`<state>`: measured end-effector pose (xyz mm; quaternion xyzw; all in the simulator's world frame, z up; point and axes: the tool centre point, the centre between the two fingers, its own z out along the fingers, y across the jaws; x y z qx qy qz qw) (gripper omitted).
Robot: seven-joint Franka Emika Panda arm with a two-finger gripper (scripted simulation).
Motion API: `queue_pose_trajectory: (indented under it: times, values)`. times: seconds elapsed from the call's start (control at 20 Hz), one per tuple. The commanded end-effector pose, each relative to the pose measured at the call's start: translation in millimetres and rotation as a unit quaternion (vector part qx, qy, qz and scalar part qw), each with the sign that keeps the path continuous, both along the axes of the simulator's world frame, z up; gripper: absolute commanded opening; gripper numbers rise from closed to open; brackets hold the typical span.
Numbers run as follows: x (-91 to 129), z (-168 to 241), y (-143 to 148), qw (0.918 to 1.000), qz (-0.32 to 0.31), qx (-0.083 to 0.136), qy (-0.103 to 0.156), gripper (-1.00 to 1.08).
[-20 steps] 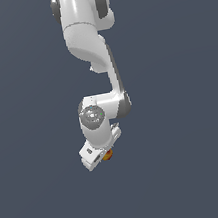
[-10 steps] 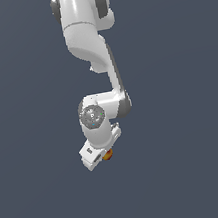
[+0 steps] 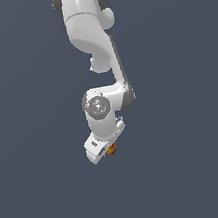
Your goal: Pick up the object and move it to a goal position.
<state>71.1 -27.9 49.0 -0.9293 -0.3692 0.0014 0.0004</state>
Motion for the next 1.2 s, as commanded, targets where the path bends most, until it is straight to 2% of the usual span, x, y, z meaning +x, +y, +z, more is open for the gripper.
queue_pose_trajectory:
  times: [0.0, 0.35, 1.15]
  values:
    - [-7.0, 8.7, 10.3, 1.0000, 0.000, 0.000, -0.001, -1.00]
    - [-40.0, 42.2, 53.1, 1.0000, 0.000, -0.001, -0.001, -1.00]
    - [-138.1, 146.0, 184.9, 1.0000, 0.001, -0.002, -0.001, -1.00]
